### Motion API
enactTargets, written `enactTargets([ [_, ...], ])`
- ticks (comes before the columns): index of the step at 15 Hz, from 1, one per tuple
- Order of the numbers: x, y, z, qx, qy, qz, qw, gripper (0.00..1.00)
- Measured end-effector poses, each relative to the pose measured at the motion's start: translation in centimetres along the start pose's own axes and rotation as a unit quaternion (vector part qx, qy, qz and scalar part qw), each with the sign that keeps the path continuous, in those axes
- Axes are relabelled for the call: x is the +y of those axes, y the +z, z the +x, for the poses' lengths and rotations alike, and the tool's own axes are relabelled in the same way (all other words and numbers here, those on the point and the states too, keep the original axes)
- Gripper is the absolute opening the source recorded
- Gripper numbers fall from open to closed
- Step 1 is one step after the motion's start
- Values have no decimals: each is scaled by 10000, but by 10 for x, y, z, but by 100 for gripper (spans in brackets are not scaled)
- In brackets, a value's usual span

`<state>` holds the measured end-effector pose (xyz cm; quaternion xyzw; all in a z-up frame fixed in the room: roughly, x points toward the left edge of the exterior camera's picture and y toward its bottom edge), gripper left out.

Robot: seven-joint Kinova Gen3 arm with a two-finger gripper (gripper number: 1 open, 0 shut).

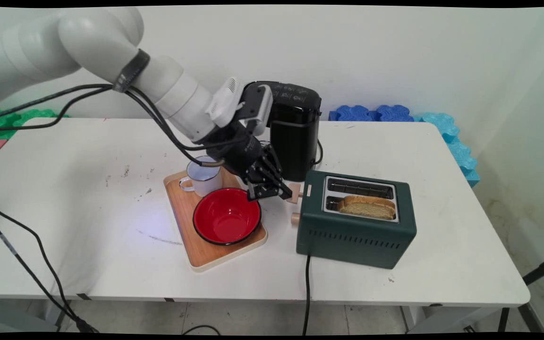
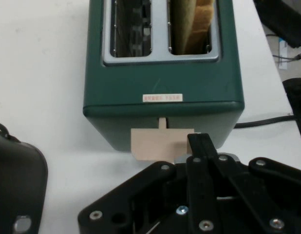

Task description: Press the toaster switch

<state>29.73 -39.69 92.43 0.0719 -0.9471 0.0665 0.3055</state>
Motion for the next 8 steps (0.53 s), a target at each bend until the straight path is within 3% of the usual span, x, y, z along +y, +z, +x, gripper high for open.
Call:
enactTargets([
  [8, -8, 18, 8, -125, -1, 114, 9999, 0],
])
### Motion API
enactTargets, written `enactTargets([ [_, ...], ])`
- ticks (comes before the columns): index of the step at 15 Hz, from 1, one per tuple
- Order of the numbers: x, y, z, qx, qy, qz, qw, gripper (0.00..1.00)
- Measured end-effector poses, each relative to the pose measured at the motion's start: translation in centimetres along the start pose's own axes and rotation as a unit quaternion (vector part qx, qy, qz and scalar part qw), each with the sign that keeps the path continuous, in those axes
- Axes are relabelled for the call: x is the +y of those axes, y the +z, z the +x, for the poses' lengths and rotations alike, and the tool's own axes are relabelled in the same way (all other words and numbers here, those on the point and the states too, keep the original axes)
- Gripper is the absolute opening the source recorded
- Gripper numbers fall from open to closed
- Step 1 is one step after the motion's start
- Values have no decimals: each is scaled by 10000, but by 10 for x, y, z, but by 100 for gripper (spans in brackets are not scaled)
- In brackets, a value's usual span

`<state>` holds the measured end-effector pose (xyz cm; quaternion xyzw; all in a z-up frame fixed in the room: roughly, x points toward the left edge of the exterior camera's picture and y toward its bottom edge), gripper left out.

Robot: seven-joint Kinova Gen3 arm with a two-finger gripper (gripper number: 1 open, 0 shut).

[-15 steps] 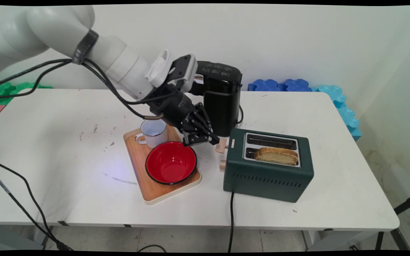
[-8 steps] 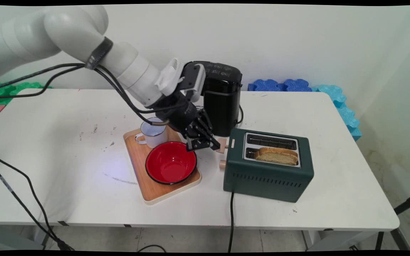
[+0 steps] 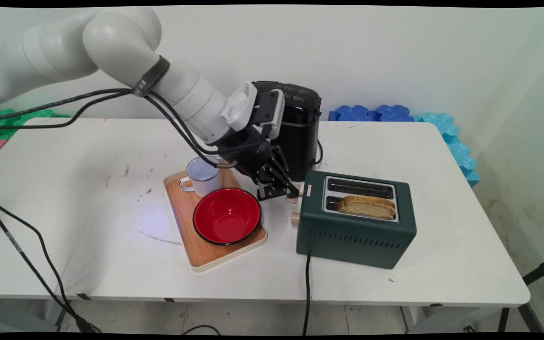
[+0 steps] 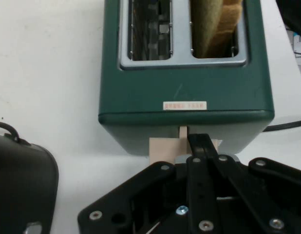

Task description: Press the toaster switch

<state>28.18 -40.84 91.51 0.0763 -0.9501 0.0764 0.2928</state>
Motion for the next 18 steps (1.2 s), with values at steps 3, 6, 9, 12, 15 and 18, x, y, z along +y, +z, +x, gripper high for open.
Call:
enactTargets([
  [3, -3, 7, 0, -46, -4, 37, 10000, 0],
  [6, -5, 12, 0, -82, -8, 57, 9999, 0],
  [9, -6, 17, -1, -109, -14, 65, 9999, 0],
  [12, -4, 22, -4, -132, -44, 54, 9999, 0],
  [15, -4, 28, -6, -155, -64, 56, 9998, 0],
  [18, -4, 32, -9, -167, -91, 58, 9998, 0],
])
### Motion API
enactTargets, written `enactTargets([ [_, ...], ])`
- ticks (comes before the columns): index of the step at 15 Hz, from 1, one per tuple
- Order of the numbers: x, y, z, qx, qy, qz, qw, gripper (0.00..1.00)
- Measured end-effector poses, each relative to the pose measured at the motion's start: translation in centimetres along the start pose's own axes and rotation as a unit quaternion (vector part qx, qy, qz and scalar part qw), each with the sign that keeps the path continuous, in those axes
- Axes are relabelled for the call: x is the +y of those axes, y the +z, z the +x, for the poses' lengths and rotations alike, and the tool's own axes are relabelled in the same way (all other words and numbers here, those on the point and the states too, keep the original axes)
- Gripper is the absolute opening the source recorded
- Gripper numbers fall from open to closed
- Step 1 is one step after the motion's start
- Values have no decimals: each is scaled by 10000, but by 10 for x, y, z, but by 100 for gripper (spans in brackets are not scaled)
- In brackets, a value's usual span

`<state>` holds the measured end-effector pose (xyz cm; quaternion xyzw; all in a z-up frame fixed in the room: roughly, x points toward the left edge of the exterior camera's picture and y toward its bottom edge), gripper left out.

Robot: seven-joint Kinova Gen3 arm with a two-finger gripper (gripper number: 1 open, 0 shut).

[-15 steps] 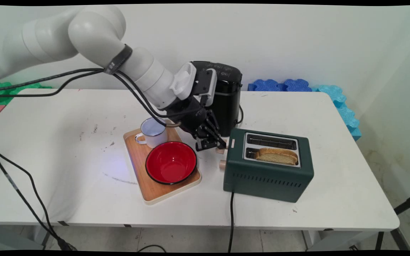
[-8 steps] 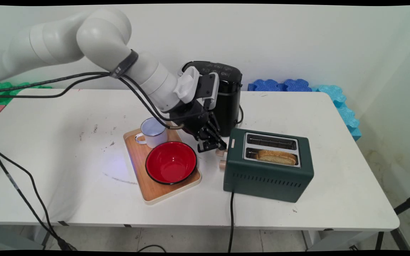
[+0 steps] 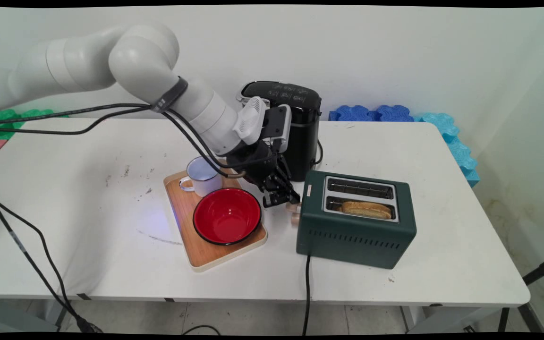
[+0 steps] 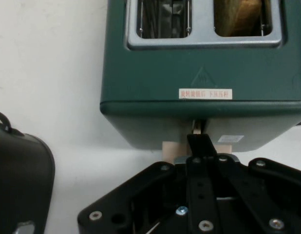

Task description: Press the toaster switch

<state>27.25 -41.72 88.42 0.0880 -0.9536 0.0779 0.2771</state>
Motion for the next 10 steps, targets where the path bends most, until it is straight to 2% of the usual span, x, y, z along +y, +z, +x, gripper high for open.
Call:
enactTargets([
  [10, 1, 15, -11, -38, -87, -22, 10000, 0],
])
